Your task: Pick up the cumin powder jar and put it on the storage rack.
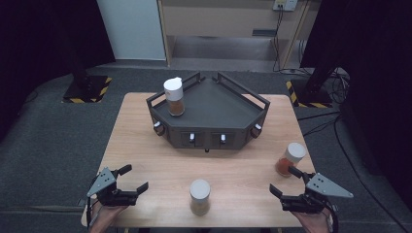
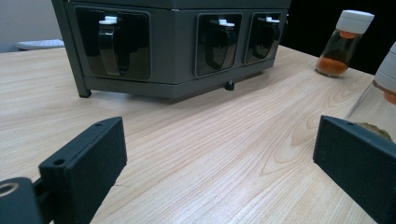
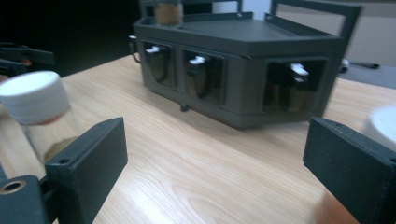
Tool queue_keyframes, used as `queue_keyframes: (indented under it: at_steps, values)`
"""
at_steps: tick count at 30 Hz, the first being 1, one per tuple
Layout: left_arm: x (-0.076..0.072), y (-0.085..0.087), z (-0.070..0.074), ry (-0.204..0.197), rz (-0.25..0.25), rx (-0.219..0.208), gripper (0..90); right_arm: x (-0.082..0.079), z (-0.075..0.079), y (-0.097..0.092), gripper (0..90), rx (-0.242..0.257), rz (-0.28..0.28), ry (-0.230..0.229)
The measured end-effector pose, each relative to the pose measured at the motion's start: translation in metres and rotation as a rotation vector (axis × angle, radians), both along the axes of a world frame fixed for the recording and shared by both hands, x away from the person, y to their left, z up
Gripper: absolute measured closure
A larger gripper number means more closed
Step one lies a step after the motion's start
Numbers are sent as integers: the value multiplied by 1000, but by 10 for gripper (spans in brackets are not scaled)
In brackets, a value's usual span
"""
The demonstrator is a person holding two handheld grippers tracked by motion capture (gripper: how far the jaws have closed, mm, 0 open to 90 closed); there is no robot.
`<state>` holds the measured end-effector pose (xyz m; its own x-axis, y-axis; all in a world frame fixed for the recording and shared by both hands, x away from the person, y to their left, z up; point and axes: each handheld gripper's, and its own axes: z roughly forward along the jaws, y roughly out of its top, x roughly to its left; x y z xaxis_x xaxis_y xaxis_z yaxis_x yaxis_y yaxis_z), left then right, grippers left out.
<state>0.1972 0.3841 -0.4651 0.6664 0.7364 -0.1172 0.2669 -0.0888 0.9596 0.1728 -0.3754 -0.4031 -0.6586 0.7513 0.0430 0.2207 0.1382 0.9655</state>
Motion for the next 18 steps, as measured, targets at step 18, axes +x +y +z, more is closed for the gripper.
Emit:
queue_keyframes:
  at_steps: [18]
  values:
    - [0,0,0,4,1,-2,16,29,27,43,63,-4,172,-15]
